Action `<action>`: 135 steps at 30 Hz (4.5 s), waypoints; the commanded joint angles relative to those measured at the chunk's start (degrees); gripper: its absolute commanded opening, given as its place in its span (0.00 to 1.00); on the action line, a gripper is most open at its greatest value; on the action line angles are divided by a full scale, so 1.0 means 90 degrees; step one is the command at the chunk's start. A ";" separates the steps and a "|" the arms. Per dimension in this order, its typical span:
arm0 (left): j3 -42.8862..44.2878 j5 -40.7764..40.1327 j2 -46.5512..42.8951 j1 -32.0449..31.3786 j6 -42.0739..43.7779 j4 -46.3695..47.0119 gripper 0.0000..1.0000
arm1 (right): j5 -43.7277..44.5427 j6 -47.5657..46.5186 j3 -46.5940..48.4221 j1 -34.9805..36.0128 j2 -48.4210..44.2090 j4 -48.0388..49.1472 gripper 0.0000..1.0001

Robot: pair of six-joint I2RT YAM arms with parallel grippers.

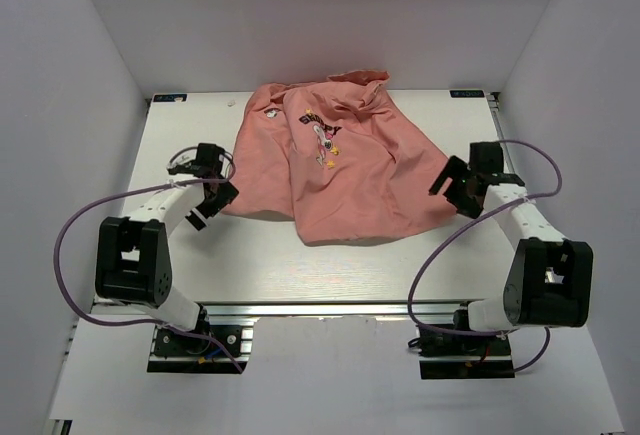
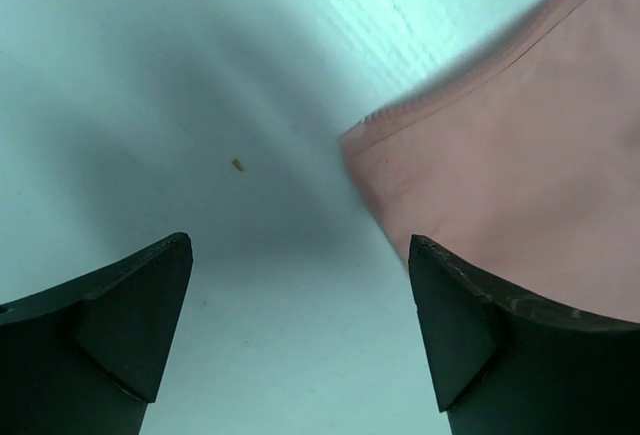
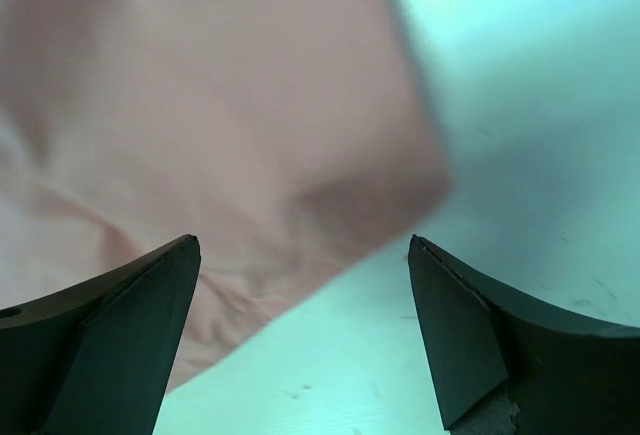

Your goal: Zip up the jacket

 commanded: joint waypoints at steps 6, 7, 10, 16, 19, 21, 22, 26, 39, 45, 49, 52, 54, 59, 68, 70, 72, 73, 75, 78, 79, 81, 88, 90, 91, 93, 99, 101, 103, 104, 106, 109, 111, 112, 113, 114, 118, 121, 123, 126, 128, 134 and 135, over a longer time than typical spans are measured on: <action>-0.0487 0.0840 0.0513 -0.0030 -0.0086 0.1141 0.98 | -0.0233 -0.0028 -0.0200 -0.0938 0.0511 0.0409 0.89; -0.0507 0.0909 0.0631 -0.0030 -0.0086 0.1267 0.98 | -0.0068 -0.0047 -0.0190 -0.0929 0.0686 0.0506 0.89; -0.0546 0.1085 0.0973 -0.0021 -0.0115 0.1541 0.98 | 0.0051 -0.0096 -0.0054 -0.0938 0.1057 0.0721 0.89; -0.0283 0.1134 0.1647 -0.0030 -0.0066 0.1727 0.45 | 0.0275 0.0147 0.0064 -0.0938 0.1663 0.1248 0.87; -0.0068 0.1125 0.1842 -0.0030 -0.0027 0.1698 0.00 | 0.0470 0.0148 0.0083 -0.0938 0.1743 0.1581 0.65; -0.0048 0.1076 0.1814 -0.0021 0.0090 0.1747 0.00 | 0.0646 0.0070 0.0171 -0.0938 0.1646 0.1591 0.39; -0.0086 0.0931 0.1649 -0.0021 0.0090 0.1747 0.00 | 0.0695 0.0012 0.0278 -0.0938 0.1577 0.1562 0.33; -0.0398 0.0422 0.0858 -0.0021 0.0061 0.1766 0.00 | 0.0568 -0.0903 0.0435 -0.0715 0.0973 0.1747 0.00; -0.1239 -0.0253 -0.1214 -0.0030 0.0266 0.1865 0.00 | 0.2727 -0.2332 -0.0530 0.4801 -0.0544 0.1104 0.01; -0.1132 0.0039 -0.1340 -0.0040 0.0412 0.1923 0.00 | 0.3050 -0.2001 -0.0543 0.6463 0.0102 0.0889 0.49; -0.1103 0.0197 -0.1614 -0.0293 0.0744 0.2108 0.00 | 0.2941 -0.1446 -0.0581 0.6503 -0.0209 0.0752 0.76; -0.0830 0.0003 -0.1722 -0.0897 0.1046 0.2167 0.00 | 0.3107 -0.1162 -0.0658 0.6484 -0.0872 0.0528 0.89; -0.0286 -0.0387 -0.1644 -0.1707 0.1212 0.1982 0.00 | 0.3156 -0.0801 -0.0756 0.6416 -0.1546 0.0420 0.89; 0.0800 -0.1452 -0.1031 -0.3608 0.2033 0.1690 0.00 | 0.3001 0.0049 -0.1438 0.5548 -0.3313 0.0068 0.89; 0.1643 -0.0248 0.0494 -0.6278 0.2952 0.0196 0.00 | 0.2434 0.0421 -0.1977 0.4150 -0.4215 -0.0586 0.89; 0.1311 0.0175 0.0544 -0.6407 0.2864 0.0223 0.00 | 0.2434 0.0412 -0.2006 0.4111 -0.4050 -0.0655 0.89; 0.0862 0.0817 0.0399 -0.6456 0.2767 0.0457 0.00 | 0.2356 0.0344 -0.1987 0.4091 -0.3903 -0.0655 0.89; 0.0764 0.1005 0.0349 -0.6456 0.2756 0.0632 0.07 | 0.2317 0.0285 -0.1968 0.4101 -0.3757 -0.0665 0.89; 0.0685 0.1434 0.0251 -0.6466 0.2737 0.0741 0.54 | 0.2220 0.0265 -0.1958 0.4101 -0.3648 -0.0607 0.90; 0.0587 0.1516 -0.0119 -0.6466 0.2727 0.0888 0.98 | 0.1830 -0.0027 -0.1919 0.4101 -0.3453 -0.0353 0.89; 0.0568 0.1351 -0.0343 -0.6466 0.2650 0.0781 0.98 | 0.1722 -0.0202 -0.1899 0.4091 -0.3385 -0.0314 0.89; 0.0655 0.0893 -0.0539 -0.6456 0.2358 0.0576 0.98 | 0.1439 -0.0369 -0.1812 0.4101 -0.3326 -0.0196 0.89; 0.0754 0.0625 -0.1340 -0.5648 0.1946 0.0339 0.98 | 0.0520 -0.0721 -0.1353 0.4130 -0.2477 0.0243 0.89; 0.0346 0.0986 -0.1604 -0.5199 0.1887 0.0564 0.98 | 0.0607 -0.0702 -0.1187 0.4140 -0.2069 0.0350 0.89; 0.0188 0.1220 -0.1653 -0.4626 0.1848 0.0826 0.98 | 0.0685 -0.0673 -0.1167 0.4150 -0.1950 0.0399 0.89; -0.0105 0.1933 -0.1596 -0.4134 0.1790 0.1179 0.98 | 0.0705 -0.0595 -0.1030 0.4150 -0.1541 0.0516 0.89; -0.0575 0.3367 -0.0981 -0.3644 0.1682 0.2673 0.97 | 0.0637 -0.0409 -0.0873 0.4228 -0.0769 0.0800 0.88; -0.0459 0.3653 -0.0834 -0.3643 0.1633 0.2918 0.95 | 0.0628 -0.0282 -0.0913 0.4237 -0.0641 0.0849 0.88; -0.0419 0.3936 -0.0658 -0.3644 0.1604 0.3074 0.92 | 0.0627 -0.0243 -0.1058 0.4286 -0.0465 0.1120 0.87; -0.0419 0.3947 -0.0590 -0.3644 0.1585 0.3114 0.91 | 0.0598 -0.0214 -0.1098 0.4306 -0.0397 0.1229 0.86; -0.0419 0.3976 -0.0405 -0.3644 0.1575 0.3134 0.85 | 0.0617 -0.0204 -0.1157 0.4325 -0.0162 0.1463 0.84; -0.0428 0.3957 -0.0199 -0.3634 0.1555 0.3124 0.66 | 0.0676 -0.0194 -0.1138 0.4325 0.0140 0.1640 0.76; -0.0477 0.3917 -0.0013 -0.3644 0.1516 0.3134 0.54 | 0.0774 -0.0184 -0.1108 0.4325 0.0287 0.1660 0.64; -0.0497 0.3898 0.0036 -0.3644 0.1516 0.3163 0.51 | 0.0754 -0.0203 -0.1089 0.4325 0.0317 0.1650 0.61; -0.0507 0.3869 0.0142 -0.3644 0.1497 0.3163 0.48 | 0.0638 -0.0233 -0.1079 0.4325 0.0336 0.1659 0.58; -0.0507 0.3830 0.0192 -0.3644 0.1487 0.3124 0.47 | 0.0579 -0.0281 -0.1059 0.4325 0.0375 0.1611 0.54; -0.0516 0.3654 0.0348 -0.3634 0.1467 0.2928 0.41 | 0.0257 -0.0272 -0.1186 0.4335 0.0249 0.1571 0.41; -0.0701 0.3634 0.0329 -0.3624 0.1467 0.3045 0.36 | 0.0042 -0.0301 -0.1352 0.4335 0.0093 0.1601 0.32; -0.0780 0.3693 0.0319 -0.3605 0.1496 0.3172 0.31 | 0.0041 -0.0291 -0.1343 0.4335 -0.0034 0.1446 0.14; -0.0868 0.3654 0.0290 -0.3585 0.1555 0.3163 0.22 | 0.0129 -0.0292 -0.1236 0.4335 -0.0288 0.1115 0.00; -0.0975 0.3634 0.0261 -0.3575 0.1623 0.3192 0.15 | 0.0256 -0.0272 -0.1147 0.4326 -0.0570 0.0899 0.00; -0.1287 0.4220 0.0202 -0.3507 0.1653 0.3788 0.00 | 0.0596 -0.0457 -0.0875 0.4335 -0.1401 0.0011 0.00; -0.1327 0.4230 0.0192 -0.3507 0.1662 0.3827 0.00 | 0.0646 -0.0506 -0.0777 0.4345 -0.1441 -0.0194 0.00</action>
